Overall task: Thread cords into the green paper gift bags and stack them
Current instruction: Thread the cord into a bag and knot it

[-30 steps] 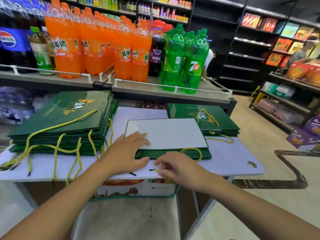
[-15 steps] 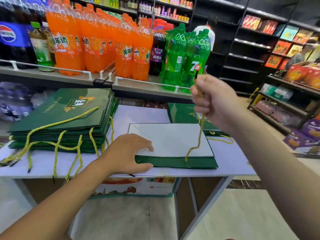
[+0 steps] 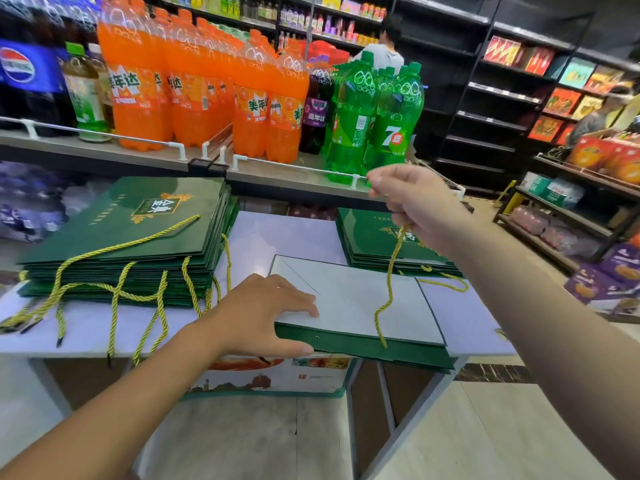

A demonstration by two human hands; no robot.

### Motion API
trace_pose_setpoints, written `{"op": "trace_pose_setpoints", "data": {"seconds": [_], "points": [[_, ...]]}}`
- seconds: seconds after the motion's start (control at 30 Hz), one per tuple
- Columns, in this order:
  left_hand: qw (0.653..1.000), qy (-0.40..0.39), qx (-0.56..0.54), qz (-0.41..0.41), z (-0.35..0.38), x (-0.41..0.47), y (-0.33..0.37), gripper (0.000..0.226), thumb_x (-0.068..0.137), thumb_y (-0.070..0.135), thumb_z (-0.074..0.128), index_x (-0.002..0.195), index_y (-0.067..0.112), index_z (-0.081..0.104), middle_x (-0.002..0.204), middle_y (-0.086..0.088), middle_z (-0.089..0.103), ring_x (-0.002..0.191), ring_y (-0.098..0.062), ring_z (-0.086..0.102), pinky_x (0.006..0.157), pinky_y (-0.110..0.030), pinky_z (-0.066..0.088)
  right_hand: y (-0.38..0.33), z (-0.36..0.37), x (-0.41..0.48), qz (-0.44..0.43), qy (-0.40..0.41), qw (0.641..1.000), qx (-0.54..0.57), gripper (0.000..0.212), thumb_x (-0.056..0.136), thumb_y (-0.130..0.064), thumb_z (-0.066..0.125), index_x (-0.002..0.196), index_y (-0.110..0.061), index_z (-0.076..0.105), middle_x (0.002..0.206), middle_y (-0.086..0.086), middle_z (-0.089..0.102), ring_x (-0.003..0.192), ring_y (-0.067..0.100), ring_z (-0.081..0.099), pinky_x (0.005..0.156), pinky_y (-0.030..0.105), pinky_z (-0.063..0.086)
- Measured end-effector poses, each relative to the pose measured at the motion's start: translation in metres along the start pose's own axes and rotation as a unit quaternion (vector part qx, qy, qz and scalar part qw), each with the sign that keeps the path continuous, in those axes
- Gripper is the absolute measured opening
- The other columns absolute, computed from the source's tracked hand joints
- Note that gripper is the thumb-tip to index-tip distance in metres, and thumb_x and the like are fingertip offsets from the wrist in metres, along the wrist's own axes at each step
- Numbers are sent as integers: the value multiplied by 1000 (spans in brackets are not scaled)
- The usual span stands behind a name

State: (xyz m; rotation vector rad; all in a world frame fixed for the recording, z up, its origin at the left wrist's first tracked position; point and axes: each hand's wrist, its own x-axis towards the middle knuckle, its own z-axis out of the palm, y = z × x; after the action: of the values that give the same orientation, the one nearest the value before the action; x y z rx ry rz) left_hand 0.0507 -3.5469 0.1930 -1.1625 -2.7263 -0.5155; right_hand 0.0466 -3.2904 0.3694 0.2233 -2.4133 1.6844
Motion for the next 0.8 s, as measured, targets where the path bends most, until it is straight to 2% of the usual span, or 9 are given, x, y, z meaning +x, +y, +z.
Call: {"op": "trace_pose_setpoints", "data": {"seconds": [0.07, 0.13, 0.2, 0.23, 0.3, 0.37, 0.47, 0.57, 0.8], "points": [[1000, -13, 8, -6, -2, 1, 1, 69, 76, 89, 49, 136, 55, 52, 151, 34, 43, 138, 3, 35, 112, -32, 29, 14, 10, -10, -14, -25, 997, -70, 8, 96, -21, 72, 100, -16, 75, 84, -5, 75, 52, 4, 43, 52, 20, 36], [1000, -23, 9, -10, -5, 2, 2, 71, 77, 91, 48, 138, 54, 51, 154, 32, 39, 141, 3, 33, 115, -32, 28, 31, 22, -25, -11, -59, 993, -104, 7, 92, -18, 77, 98, -14, 76, 85, -2, 77, 57, 3, 62, 58, 20, 50], [1000, -11, -20, -14, -6, 0, 2, 68, 79, 89, 50, 138, 55, 51, 156, 30, 37, 142, 5, 30, 119, -32, 26, 52, 33, -42, -14, -96, 988, -119, 9, 89, -16, 80, 97, -16, 76, 90, -1, 79, 74, 24, 72, 72, 35, 59], [999, 3, -40, -13, -5, -2, 0, 64, 81, 86, 53, 137, 55, 53, 155, 30, 37, 143, 6, 29, 120, -31, 25, 63, 38, -50, -21, -116, 984, -133, 9, 88, -17, 81, 96, -20, 77, 89, -7, 79, 69, 31, 66, 68, 37, 56], [997, 21, -69, -12, -2, -8, -1, 58, 81, 80, 60, 133, 54, 57, 153, 29, 41, 143, 8, 27, 121, -27, 22, 83, 46, -64, -40, -143, 974, -171, 9, 89, -16, 79, 94, -23, 79, 75, -25, 71, 55, 15, 46, 56, 20, 40], [996, 20, -81, -6, 3, -11, -2, 59, 79, 79, 62, 131, 51, 59, 150, 29, 44, 142, 8, 29, 121, -26, 23, 98, 51, -77, -47, -157, 965, -205, 10, 89, -17, 77, 92, -27, 79, 63, -30, 61, 51, 6, 37, 53, 14, 30], [996, 27, -89, -7, 6, -12, -2, 57, 79, 77, 65, 128, 50, 61, 148, 30, 47, 141, 8, 32, 121, -29, 26, 113, 58, -89, -50, -158, 960, -224, 12, 88, -23, 75, 89, -34, 75, 73, -19, 68, 57, 11, 49, 56, 23, 38], [995, 35, -95, -7, 7, -12, -3, 48, 81, 68, 70, 125, 48, 64, 147, 27, 50, 139, 9, 34, 120, -31, 27, 123, 65, -94, -64, -135, 961, -231, 15, 89, -22, 72, 90, -37, 73, 89, -25, 72, 74, 16, 65, 67, 27, 49], [993, 38, -108, -23, 13, -14, -3, 39, 84, 69, 66, 119, 50, 66, 143, 33, 52, 142, 15, 29, 126, -38, 21, 135, 65, -93, -78, -95, 963, -240, 14, 88, -21, 73, 89, -34, 78, 88, -26, 73, 80, 11, 67, 68, 19, 50]]}}
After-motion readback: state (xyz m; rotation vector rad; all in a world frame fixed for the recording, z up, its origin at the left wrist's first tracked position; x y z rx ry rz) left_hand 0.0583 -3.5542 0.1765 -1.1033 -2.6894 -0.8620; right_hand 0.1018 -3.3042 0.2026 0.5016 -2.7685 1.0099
